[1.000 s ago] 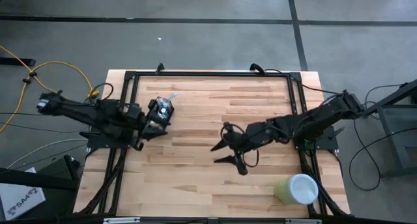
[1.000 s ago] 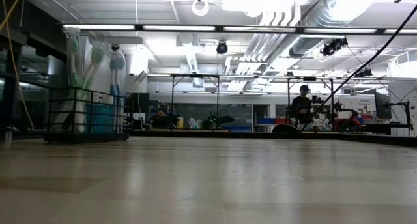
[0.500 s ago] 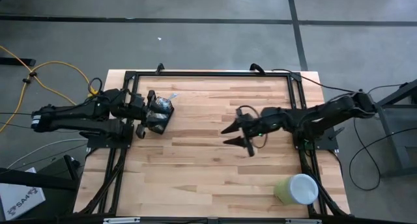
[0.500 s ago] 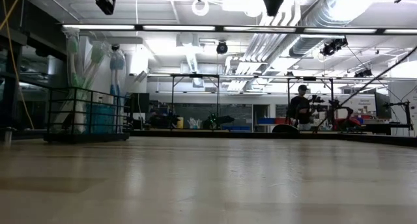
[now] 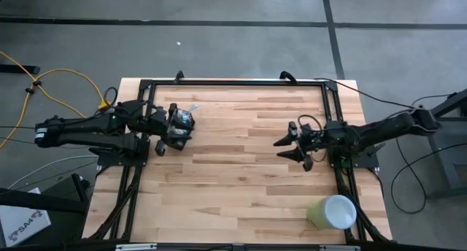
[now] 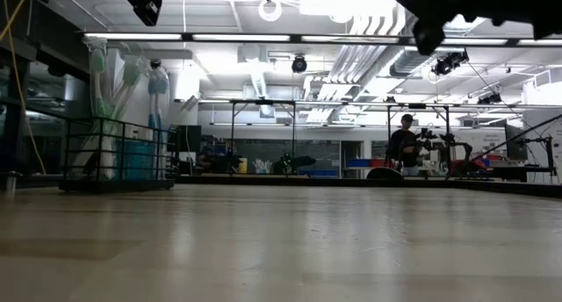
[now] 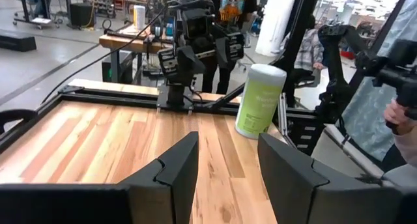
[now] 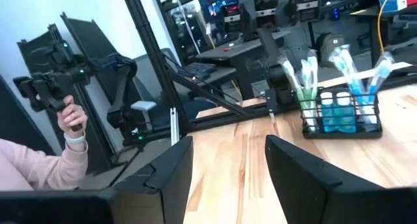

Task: Pick & Place toothbrushing station
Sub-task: Return to Home Position

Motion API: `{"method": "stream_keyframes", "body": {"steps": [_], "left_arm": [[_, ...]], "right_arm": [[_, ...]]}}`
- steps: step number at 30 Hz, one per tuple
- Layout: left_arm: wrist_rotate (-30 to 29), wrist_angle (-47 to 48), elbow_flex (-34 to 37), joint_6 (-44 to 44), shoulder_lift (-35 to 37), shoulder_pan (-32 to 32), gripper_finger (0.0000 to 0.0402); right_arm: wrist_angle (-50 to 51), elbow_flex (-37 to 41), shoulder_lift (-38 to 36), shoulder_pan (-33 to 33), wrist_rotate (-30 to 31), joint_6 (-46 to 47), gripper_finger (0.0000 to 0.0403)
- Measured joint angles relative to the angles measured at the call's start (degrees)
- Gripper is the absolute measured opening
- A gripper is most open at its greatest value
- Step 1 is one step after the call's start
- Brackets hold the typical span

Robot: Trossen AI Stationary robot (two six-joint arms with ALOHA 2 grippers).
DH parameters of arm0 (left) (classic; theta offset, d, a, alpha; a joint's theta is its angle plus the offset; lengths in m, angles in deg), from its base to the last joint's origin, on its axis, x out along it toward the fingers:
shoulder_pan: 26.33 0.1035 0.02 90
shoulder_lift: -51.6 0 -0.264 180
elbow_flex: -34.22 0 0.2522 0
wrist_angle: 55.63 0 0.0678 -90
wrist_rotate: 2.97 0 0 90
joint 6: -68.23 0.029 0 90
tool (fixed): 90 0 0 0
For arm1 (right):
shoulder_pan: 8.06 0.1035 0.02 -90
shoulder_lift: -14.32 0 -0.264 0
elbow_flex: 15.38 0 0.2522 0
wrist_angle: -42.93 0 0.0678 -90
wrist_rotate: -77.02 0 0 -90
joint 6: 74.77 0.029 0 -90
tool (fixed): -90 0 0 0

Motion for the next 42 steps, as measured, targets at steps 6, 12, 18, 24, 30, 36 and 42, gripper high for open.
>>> {"method": "stream_keyframes", "body": {"steps": [6, 12, 18, 24, 30, 36, 42], "left_arm": [[0.01, -0.10, 0.00, 0.00, -1.74, 0.00, 0.0154], [0.01, -0.09, 0.00, -0.03, -2.94, 0.00, 0.0154], [0.00, -0.30, 0.00, -0.46, -3.20, 0.00, 0.0154], [-0.01, -0.35, 0.00, -1.23, -3.20, 0.00, 0.0154], [-0.01, -0.77, -0.02, -1.27, -3.20, -0.02, 0.0154], [-0.01, -2.08, -0.02, -1.51, -3.18, -0.04, 0.0154], [-0.01, -2.29, -0.02, -1.79, -3.20, -0.04, 0.0154]], "right_arm": [[0.01, 6.72, -9.68, -1.78, -2.20, 1.14, 0.0184], [0.42, 12.25, -17.31, -3.14, -2.63, 1.69, 0.0184], [0.51, 15.93, -23.59, -3.94, -4.06, 2.04, 0.0184], [4.26, 17.25, -29.19, -4.11, -6.93, 2.92, 0.0184], [10.63, 17.26, -33.75, -4.11, -6.93, 3.06, 0.0184], [15.03, 17.26, -38.51, -4.11, -6.56, 2.62, 0.0184], [17.74, 17.38, -41.76, -4.11, -5.16, 2.61, 0.0184]]}}
